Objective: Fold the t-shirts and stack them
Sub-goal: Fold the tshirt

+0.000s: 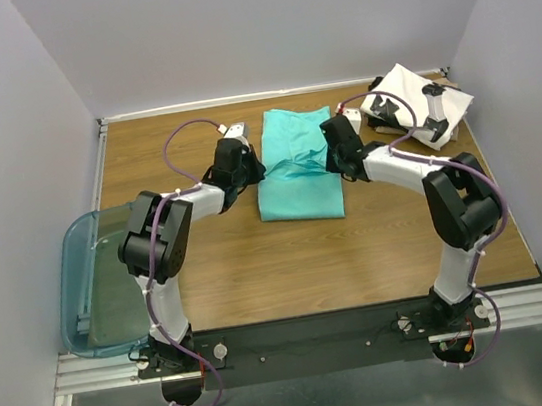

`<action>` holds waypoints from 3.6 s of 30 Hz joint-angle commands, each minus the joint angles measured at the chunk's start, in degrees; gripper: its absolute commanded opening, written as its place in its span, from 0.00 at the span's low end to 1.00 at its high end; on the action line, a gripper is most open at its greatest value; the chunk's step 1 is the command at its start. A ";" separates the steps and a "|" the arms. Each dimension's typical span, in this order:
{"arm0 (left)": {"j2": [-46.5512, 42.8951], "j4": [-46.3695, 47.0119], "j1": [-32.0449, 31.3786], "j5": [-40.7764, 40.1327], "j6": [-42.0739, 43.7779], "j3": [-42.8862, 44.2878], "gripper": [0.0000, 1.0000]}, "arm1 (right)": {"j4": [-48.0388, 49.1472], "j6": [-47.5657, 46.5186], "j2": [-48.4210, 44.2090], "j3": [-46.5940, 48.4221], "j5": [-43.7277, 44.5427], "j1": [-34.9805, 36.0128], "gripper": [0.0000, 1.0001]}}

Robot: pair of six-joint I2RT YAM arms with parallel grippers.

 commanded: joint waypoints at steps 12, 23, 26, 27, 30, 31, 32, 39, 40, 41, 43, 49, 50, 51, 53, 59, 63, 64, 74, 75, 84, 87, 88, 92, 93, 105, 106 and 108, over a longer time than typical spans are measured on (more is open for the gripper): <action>-4.16 -3.24 1.46 -4.15 1.68 2.64 0.70 | 0.51 -4.34 1.45 8.68 -3.17 -1.74 0.78; -17.44 -2.19 1.11 -3.11 1.51 -14.42 0.71 | 0.60 -1.27 -9.01 -4.40 -12.22 -1.74 0.80; -18.93 -2.27 0.50 -2.31 1.07 -17.22 0.70 | 0.69 -0.13 -12.61 -10.10 -13.54 -1.65 0.79; -19.11 -2.36 0.32 -1.96 1.16 -17.67 0.70 | 0.69 0.05 -13.75 -11.35 -13.89 -1.65 0.79; -19.81 -3.33 -0.21 -2.31 0.98 -19.51 0.70 | 1.04 1.10 -17.19 -16.80 -15.39 -1.56 0.76; -20.25 -3.59 -0.21 -2.40 0.81 -20.04 0.70 | 1.12 1.37 -17.89 -18.03 -15.65 -1.65 0.75; -20.43 -3.51 -0.21 -2.49 0.63 -20.40 0.70 | 1.39 1.37 -18.51 -19.00 -15.74 -1.65 0.75; -21.66 -3.59 -2.05 -3.10 -0.60 -21.72 0.69 | 2.96 1.99 -20.18 -24.54 -17.67 -1.47 0.67; -21.57 -3.94 -2.66 -3.71 -0.77 -21.72 0.69 | 3.23 1.99 -20.27 -25.42 -17.76 -1.39 0.66; -21.49 -4.03 -2.84 -3.89 -0.86 -21.72 0.69 | 3.58 1.99 -20.27 -25.69 -18.37 -1.47 0.65; -21.31 -4.47 -3.46 -4.51 -1.21 -21.63 0.69 | 4.55 1.99 -19.83 -26.30 -18.90 -1.21 0.64; -21.75 -5.70 -4.78 -6.43 -1.30 -21.72 0.69 | 6.40 1.72 -17.20 -25.87 -20.22 -0.86 0.62; -21.92 -5.96 -4.78 -6.70 -1.30 -21.72 0.69 | 6.57 1.72 -17.19 -25.87 -20.48 -0.86 0.62; -21.92 -6.31 -4.78 -7.06 -1.22 -21.63 0.69 | 6.75 1.72 -16.06 -25.26 -20.66 -0.69 0.61; -22.10 -7.28 -4.78 -7.93 -0.87 -21.28 0.69 | 6.84 1.64 -14.83 -24.81 -20.84 -0.07 0.59; -22.45 -8.25 -4.78 -8.64 -0.60 -21.28 0.69 | 6.93 1.64 -11.40 -24.20 -20.31 0.90 0.52; -22.10 -9.30 -4.78 -9.60 -0.51 -21.10 0.69 | 6.93 1.98 -10.69 -24.19 -20.31 0.99 0.39; -21.93 -9.65 -4.78 -10.04 -0.43 -21.02 0.69 | 6.84 1.99 -10.78 -24.28 -20.31 1.16 0.37; -19.12 -10.18 -5.22 -9.08 -0.43 -19.79 0.64 | 6.93 2.42 -11.13 -25.43 -19.52 1.25 0.15; -18.94 -10.19 -5.31 -8.91 -0.34 -19.52 0.63 | 6.93 2.43 -11.13 -25.43 -19.43 1.25 0.15; -14.72 -10.01 -6.53 -8.64 0.01 -17.24 0.62 | 6.84 2.25 -10.69 -25.16 -19.34 1.25 0.15; -13.67 -10.36 -7.15 -9.34 0.01 -17.15 0.56 | 6.93 2.16 -10.60 -25.25 -19.17 1.25 0.15; -13.31 -10.54 -7.15 -9.52 -0.07 -17.32 0.53 | 6.84 2.16 -10.69 -25.25 -19.08 1.25 0.14; -12.70 -10.45 -7.42 -9.35 -0.16 -18.03 0.43 | 6.84 2.16 -10.43 -25.16 -19.17 1.16 0.14; -12.61 -10.28 -7.50 -9.17 -0.25 -18.11 0.42 | 6.93 2.25 -10.16 -25.08 -19.17 1.25 0.14; -12.61 -8.69 -9.61 -6.62 -1.21 -23.82 0.00 | 6.84 1.90 -11.39 -25.43 -18.82 1.25 0.07; -12.78 -8.34 -9.79 -6.36 -1.39 -24.35 0.00 | 6.75 1.99 -11.39 -25.43 -18.82 1.16 0.05; -14.53 -7.03 -10.05 -5.92 -1.92 -26.20 0.00 | 6.75 1.90 -12.18 -25.69 -18.82 1.25 0.01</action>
